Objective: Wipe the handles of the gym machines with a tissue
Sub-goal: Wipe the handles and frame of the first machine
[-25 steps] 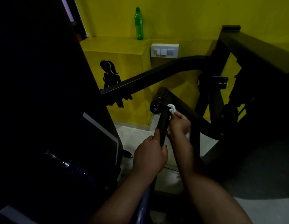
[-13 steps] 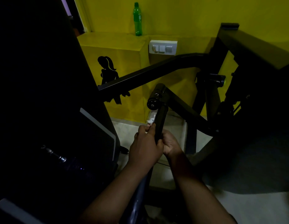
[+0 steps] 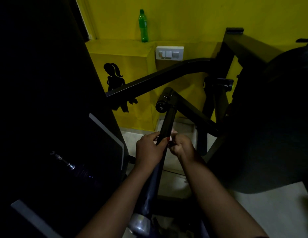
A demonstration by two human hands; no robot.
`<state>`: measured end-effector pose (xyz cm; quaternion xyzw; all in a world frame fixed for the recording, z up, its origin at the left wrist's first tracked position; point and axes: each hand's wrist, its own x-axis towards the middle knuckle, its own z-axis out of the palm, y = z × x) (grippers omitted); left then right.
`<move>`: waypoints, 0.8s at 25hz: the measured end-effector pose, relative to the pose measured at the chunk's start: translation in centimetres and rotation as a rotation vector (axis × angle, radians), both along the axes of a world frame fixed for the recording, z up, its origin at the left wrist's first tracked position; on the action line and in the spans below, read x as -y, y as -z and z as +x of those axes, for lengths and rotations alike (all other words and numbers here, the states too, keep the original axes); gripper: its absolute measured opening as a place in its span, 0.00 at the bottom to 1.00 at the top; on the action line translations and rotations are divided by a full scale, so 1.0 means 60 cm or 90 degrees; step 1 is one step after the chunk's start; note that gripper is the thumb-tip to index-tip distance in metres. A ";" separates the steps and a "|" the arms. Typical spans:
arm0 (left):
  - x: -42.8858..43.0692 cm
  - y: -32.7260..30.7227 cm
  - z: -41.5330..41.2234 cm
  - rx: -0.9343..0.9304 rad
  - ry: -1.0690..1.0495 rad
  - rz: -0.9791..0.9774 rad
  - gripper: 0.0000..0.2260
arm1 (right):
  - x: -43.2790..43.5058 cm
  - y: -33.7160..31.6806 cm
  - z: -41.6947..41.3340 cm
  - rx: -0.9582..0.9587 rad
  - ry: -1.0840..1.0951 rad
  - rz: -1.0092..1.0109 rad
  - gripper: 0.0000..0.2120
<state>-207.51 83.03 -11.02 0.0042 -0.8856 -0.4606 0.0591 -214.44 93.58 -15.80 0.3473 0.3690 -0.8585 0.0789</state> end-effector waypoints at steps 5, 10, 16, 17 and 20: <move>0.020 0.014 0.016 0.023 -0.019 0.076 0.12 | 0.035 0.018 0.065 -0.117 0.085 0.294 0.12; 0.034 0.014 0.020 0.100 0.003 0.172 0.12 | 0.031 0.011 0.089 -0.264 0.085 0.693 0.13; 0.062 0.010 0.032 0.285 0.019 0.382 0.10 | 0.002 -0.038 0.063 -0.384 -0.106 0.945 0.18; 0.065 0.010 0.035 0.295 0.014 0.400 0.09 | 0.005 -0.038 0.088 -0.438 -0.148 0.977 0.18; 0.071 0.011 0.038 0.322 -0.026 0.449 0.08 | 0.008 -0.040 0.154 -0.623 -0.203 1.014 0.14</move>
